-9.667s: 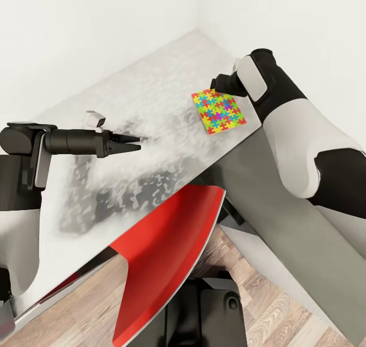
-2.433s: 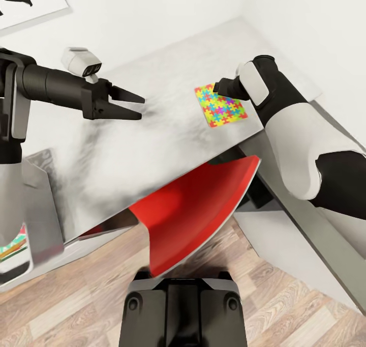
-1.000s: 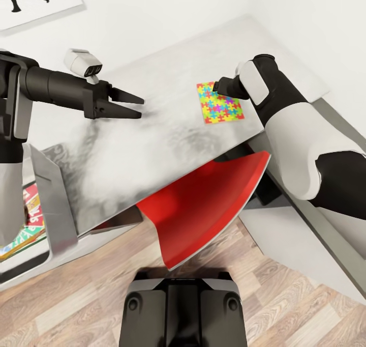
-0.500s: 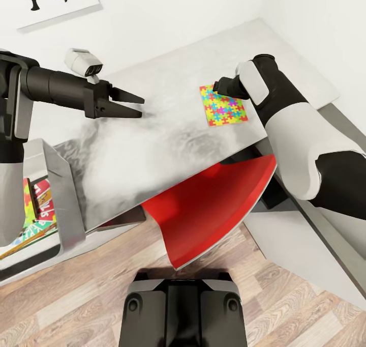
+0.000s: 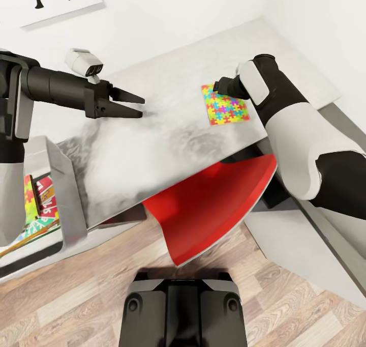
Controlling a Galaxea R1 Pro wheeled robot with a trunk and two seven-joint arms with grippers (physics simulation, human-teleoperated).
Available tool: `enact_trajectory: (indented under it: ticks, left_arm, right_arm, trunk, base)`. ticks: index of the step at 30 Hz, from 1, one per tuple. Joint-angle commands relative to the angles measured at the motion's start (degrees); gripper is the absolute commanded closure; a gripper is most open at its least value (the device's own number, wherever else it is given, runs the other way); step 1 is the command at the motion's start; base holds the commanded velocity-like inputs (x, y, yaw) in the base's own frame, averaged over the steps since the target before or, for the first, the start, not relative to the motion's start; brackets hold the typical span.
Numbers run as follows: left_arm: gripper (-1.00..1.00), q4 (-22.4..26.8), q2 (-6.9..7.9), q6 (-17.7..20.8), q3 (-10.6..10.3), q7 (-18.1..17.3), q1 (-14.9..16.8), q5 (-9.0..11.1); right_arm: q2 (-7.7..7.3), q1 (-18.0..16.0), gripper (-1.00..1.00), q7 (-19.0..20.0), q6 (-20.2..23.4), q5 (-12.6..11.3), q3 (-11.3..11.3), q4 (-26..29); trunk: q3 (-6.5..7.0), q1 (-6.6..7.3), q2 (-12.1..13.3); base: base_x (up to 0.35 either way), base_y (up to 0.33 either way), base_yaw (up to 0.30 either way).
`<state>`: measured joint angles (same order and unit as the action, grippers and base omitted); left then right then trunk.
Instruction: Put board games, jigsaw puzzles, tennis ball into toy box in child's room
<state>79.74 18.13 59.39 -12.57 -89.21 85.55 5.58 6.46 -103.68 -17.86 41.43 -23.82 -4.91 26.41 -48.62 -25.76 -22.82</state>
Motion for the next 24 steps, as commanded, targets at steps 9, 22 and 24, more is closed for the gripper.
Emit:
enact_trajectory:
  ticks: [9, 22, 24]
  left_arm:
    - [-1.0, 0.0, 0.01, 0.6, -0.2, 0.0, 0.1, 0.2]
    - [-1.0, -0.3, 0.06, 0.6, -0.2, -0.1, 0.1, 0.2]
    - [-1.0, -0.4, 0.03, 0.6, -0.2, 0.0, 0.1, 0.2]
  right_arm:
    - [-0.04, 0.0, -1.0, -0.5, 0.1, -0.6, -0.4, 0.0]
    - [-0.04, 0.0, -1.0, -0.5, 0.1, -0.7, -0.4, 0.0]
    - [-0.06, 0.0, -1.0, -0.5, 0.1, -0.7, -0.4, 0.0]
  trunk:
    - [-0.02, -0.02, -0.1]
    - [0.0, -0.02, -0.1]
    - [0.02, -0.02, -0.1]
  base:
    - [-0.178, 0.0, 0.101]
    - [-0.031, 0.0, 0.05]
    - [-0.004, 0.0, 0.159]
